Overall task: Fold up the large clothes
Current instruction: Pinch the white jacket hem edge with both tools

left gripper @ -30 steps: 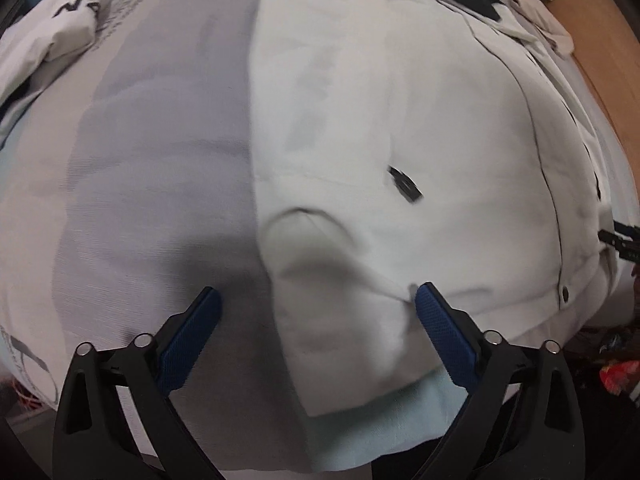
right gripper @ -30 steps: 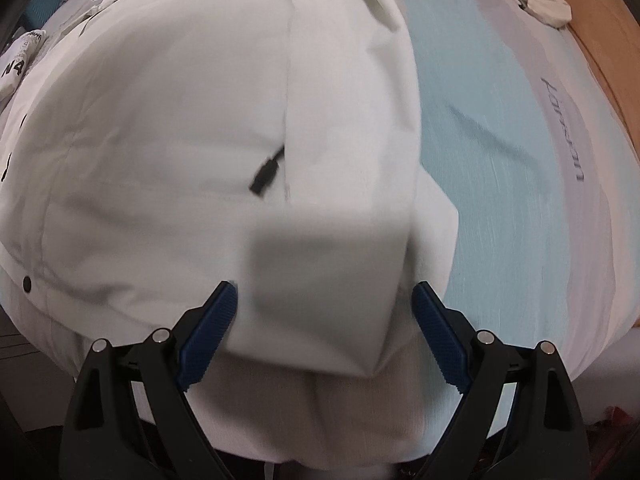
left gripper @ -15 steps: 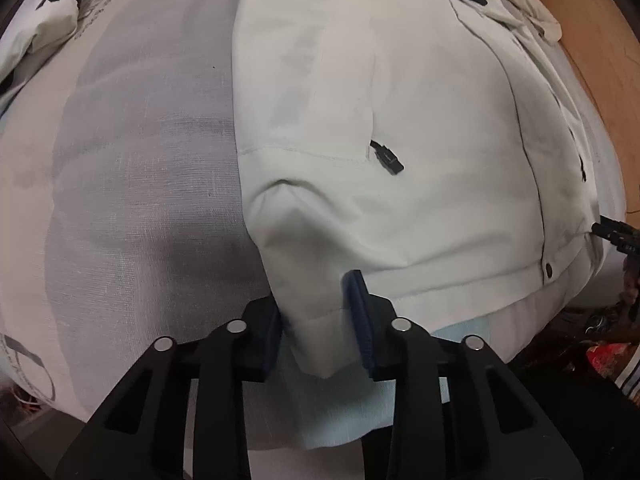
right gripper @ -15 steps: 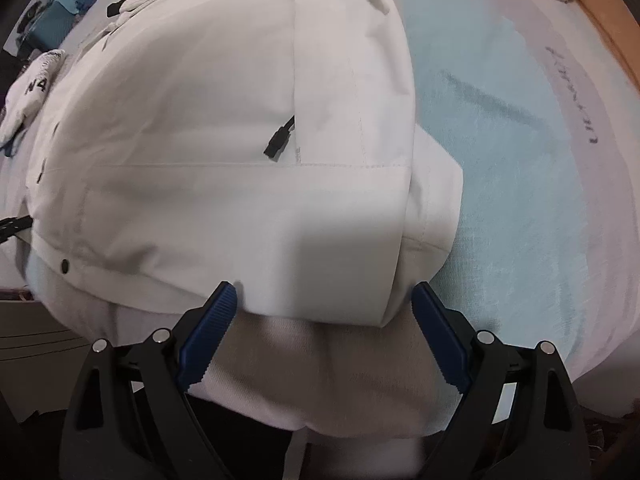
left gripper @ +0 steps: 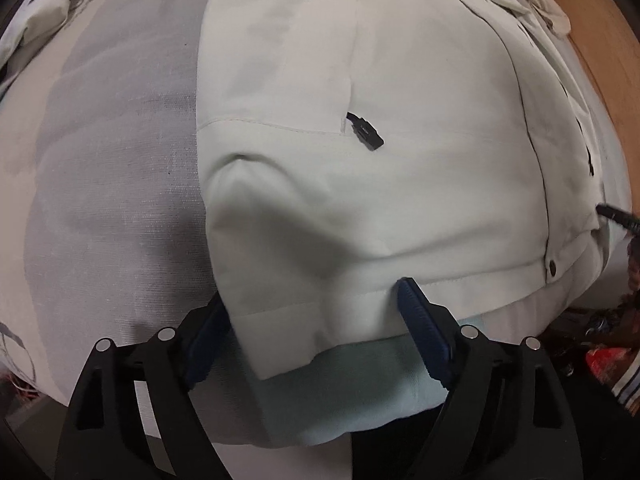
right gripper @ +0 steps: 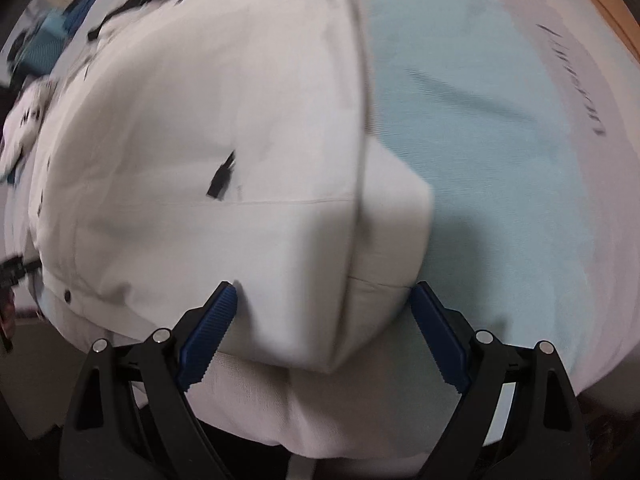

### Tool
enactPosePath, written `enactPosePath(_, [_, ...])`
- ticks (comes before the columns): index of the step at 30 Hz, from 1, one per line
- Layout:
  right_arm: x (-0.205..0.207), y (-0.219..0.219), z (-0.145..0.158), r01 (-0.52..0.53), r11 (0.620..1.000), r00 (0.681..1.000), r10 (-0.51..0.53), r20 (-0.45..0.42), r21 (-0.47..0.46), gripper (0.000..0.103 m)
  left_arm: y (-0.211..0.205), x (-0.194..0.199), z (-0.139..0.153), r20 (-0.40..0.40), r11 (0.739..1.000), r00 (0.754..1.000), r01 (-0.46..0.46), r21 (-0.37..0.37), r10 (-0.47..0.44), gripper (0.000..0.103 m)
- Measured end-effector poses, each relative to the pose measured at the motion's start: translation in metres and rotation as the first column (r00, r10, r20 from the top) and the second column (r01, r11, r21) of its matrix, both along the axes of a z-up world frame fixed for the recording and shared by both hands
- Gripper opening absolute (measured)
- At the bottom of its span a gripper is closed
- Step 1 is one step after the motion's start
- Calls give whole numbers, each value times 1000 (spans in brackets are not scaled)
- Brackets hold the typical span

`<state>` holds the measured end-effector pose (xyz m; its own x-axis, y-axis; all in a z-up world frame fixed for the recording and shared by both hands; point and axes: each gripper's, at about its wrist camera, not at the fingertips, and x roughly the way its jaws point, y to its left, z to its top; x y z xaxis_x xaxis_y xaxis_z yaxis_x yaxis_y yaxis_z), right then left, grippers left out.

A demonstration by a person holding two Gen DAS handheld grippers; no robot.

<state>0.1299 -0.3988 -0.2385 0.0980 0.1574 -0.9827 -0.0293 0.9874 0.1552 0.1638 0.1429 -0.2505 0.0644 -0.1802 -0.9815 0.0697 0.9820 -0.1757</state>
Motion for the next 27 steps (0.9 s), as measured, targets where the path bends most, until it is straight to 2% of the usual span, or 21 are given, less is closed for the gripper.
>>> enactPosePath(2, [-3,-3,0,12,1000,1000,-12,-7,21,74,6,0,1,-1,999,999,-34,-12,34,75])
enactPosePath(3, [-3,-4,0,20,1000,1000,-19,-10,22,62,8,0,2,-2,999,999,-40,-9,40,68])
enactPosePath(4, [-5,-7,1,35,999,999,-35,-16,35,46,10,0,3,-3,999,999,-40,-9,40,55])
enactPosePath(6, [-8,-12,7,74,994,997,-71,-30,82,28,18,1,8,-5,999,999,-51,-14,51,34])
enactPosePath(7, [-10,-13,11,77,993,997,-74,-31,86,21,25,1,9,-13,998,998,-62,-13,62,26])
enactPosePath(8, [-11,-13,15,76,993,997,-73,-32,86,18,30,1,11,-19,997,997,-73,-31,73,24])
enactPosePath(10, [-16,-8,25,58,996,998,-57,-22,74,9,33,-1,18,-3,998,999,-48,-29,48,12])
enactPosePath(12, [-23,-1,31,48,997,999,-47,-16,54,6,23,-4,27,24,1000,1000,19,0,-19,6])
enactPosePath(14, [-23,0,37,45,998,999,-45,-10,33,5,18,-6,31,29,999,999,41,14,-41,4])
enactPosePath(17, [-1,8,42,33,999,999,-33,3,10,4,16,-2,35,26,1000,999,22,6,-23,3])
enactPosePath(20, [-5,12,39,29,999,1000,-29,-2,-18,4,25,-7,36,28,1000,999,20,10,-20,3])
enactPosePath(21, [2,26,36,29,999,999,-30,-11,-27,4,25,-8,36,26,1000,999,20,8,-20,3])
enactPosePath(23, [10,29,24,23,998,999,-25,-34,-56,11,27,-9,34,28,1000,999,25,18,-25,4])
enactPosePath(25, [16,27,14,35,997,998,-38,-49,-73,28,27,-3,28,27,998,999,40,47,-41,10])
enactPosePath(26, [19,28,10,34,997,998,-38,-53,-72,33,27,-1,25,24,998,999,40,56,-42,11])
enactPosePath(27, [23,28,7,32,997,998,-36,-49,-77,40,13,7,21,23,998,999,34,58,-36,15])
